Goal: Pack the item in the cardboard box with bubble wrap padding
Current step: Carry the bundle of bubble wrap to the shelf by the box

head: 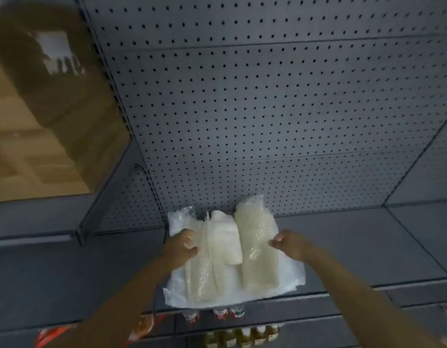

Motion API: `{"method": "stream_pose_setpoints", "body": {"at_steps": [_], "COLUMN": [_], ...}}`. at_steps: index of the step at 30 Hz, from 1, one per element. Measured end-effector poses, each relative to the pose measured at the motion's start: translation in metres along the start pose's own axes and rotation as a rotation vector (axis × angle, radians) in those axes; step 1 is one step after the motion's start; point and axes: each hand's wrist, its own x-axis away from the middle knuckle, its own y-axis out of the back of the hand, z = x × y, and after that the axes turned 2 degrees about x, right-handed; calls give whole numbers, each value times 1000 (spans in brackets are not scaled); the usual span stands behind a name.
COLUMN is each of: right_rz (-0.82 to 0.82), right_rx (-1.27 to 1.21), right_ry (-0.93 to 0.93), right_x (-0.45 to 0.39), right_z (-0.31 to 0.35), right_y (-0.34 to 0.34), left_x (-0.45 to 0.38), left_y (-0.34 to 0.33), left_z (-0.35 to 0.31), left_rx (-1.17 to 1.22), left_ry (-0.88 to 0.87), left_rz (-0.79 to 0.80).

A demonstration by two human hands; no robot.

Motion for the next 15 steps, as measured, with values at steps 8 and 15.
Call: {"method": "stream_pose_setpoints", "body": {"at_steps": [8, 15], "right_rz": [7, 90], "right_rx": [-201, -373], "right_ry": [-166, -349], "right_x": [-56, -82], "right_z": [-16, -25], "right_y": [0, -7], "left_x": [-18, -49], "left_y": [10, 12], "left_z": [50, 87], "left_rx": [199, 518], "left_ry": [255, 577], "left_rz": [-84, -18]}}
